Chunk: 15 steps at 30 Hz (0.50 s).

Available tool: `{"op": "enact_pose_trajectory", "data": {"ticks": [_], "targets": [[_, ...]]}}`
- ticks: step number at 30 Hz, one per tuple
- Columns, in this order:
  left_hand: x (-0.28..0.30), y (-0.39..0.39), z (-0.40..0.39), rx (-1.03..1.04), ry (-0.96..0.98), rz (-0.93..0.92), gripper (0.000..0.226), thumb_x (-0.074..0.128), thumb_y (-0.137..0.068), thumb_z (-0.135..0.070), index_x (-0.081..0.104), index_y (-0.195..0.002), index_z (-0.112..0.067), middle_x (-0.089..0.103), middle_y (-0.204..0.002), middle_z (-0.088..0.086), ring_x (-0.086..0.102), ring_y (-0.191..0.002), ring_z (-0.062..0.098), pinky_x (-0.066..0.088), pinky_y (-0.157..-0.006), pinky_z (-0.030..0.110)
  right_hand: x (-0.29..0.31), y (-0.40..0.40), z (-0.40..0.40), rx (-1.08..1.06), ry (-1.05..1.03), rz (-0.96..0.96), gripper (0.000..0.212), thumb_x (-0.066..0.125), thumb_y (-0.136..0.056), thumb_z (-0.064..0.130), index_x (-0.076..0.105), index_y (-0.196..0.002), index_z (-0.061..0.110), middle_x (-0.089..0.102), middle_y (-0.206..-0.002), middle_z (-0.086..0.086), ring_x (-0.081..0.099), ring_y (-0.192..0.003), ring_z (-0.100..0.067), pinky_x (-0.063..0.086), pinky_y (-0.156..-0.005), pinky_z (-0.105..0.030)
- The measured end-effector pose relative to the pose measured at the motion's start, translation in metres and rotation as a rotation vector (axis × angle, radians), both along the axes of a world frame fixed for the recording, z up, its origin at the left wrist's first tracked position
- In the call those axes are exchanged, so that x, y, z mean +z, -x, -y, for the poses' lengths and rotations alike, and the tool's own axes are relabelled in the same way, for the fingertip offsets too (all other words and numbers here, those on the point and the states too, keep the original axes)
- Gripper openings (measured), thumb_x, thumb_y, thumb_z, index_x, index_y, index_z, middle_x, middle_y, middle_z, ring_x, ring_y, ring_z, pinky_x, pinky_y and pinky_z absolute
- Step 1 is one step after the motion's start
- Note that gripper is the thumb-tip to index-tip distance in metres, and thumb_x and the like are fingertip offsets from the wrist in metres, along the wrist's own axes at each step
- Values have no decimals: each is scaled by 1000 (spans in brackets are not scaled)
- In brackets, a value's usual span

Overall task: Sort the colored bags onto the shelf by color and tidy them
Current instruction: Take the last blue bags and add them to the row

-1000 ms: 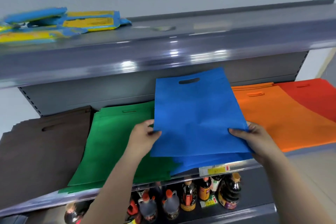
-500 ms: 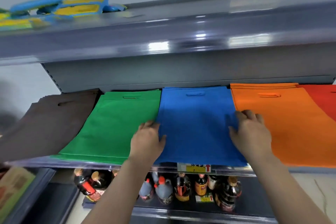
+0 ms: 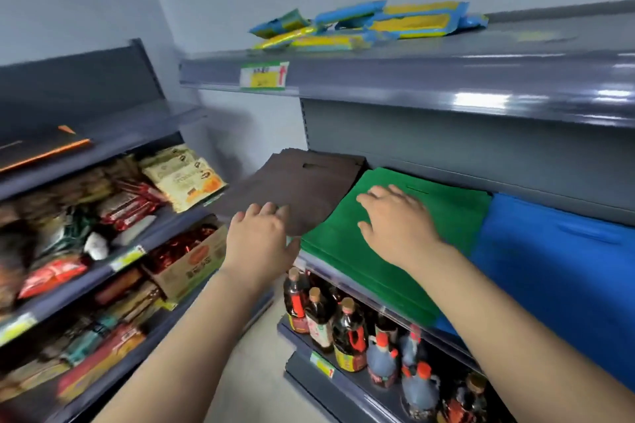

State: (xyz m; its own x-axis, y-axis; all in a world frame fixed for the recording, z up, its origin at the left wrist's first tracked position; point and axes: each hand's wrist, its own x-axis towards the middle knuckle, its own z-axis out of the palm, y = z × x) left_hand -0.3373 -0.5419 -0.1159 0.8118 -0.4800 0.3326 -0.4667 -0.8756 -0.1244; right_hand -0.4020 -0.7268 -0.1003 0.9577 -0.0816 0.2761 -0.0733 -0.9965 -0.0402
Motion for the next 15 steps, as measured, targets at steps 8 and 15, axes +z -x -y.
{"op": "enact_pose_trajectory", "data": {"ticks": [8,15], "targets": [[35,-57,-151,279,-4,80,47,46,-90,-45,48,-129,-20,54,-124,1,48,-117,26,38,-93,37,40,-104,-141,327,47,63,31,46,-96,27,49,-124,15,51,-124,-4,43,-119,-25,37,-93,-38],[54,-97,-281,490,-8,122,50,49,-90,-45,48,-131,-17,53,-128,4,47,-120,28,37,-96,39,61,-184,-268,519,59,145,26,48,-93,25,54,-116,14,55,-117,-5,48,-112,-26,39,-80,-35]]}}
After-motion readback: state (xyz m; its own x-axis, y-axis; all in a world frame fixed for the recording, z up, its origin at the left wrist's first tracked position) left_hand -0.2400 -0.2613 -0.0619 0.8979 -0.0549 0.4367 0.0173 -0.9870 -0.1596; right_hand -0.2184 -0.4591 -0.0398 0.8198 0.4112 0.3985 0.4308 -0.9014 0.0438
